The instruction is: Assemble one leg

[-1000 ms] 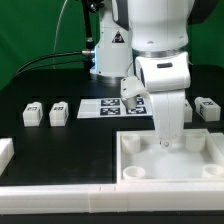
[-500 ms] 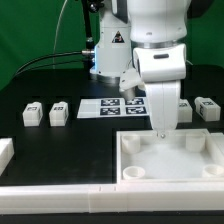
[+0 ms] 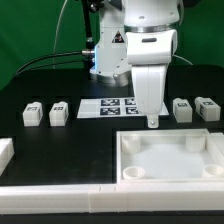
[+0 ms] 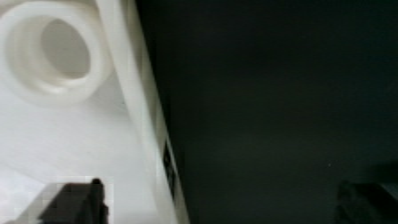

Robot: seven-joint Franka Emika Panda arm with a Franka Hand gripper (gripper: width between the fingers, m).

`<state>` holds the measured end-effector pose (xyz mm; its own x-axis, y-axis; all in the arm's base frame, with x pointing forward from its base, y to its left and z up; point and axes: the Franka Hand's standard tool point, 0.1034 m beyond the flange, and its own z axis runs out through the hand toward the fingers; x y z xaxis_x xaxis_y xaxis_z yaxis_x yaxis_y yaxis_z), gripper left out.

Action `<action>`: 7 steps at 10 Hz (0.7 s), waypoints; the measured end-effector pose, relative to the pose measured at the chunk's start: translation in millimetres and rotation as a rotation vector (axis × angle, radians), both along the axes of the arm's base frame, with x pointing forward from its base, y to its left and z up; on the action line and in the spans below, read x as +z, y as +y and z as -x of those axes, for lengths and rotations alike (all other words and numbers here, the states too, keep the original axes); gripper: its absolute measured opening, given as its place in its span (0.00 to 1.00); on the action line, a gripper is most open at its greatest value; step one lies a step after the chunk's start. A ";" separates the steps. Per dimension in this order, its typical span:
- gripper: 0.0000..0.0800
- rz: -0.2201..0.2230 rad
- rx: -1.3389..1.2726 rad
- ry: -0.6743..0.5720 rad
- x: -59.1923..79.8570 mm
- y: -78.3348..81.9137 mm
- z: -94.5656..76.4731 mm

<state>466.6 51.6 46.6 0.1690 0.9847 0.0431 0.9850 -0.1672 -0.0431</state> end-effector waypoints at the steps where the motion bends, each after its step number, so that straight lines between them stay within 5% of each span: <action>1: 0.81 -0.001 -0.044 0.003 -0.1 0.1 0.2; 7: 0.81 0.008 -0.848 0.050 -3.2 15.4 8.9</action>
Offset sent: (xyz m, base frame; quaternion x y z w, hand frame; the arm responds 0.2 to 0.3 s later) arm -0.0039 -0.0178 -0.0113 0.0147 -0.0005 0.2676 0.9634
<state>457.7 67.0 43.4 0.8517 0.5239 0.0100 0.5229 -0.8487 -0.0787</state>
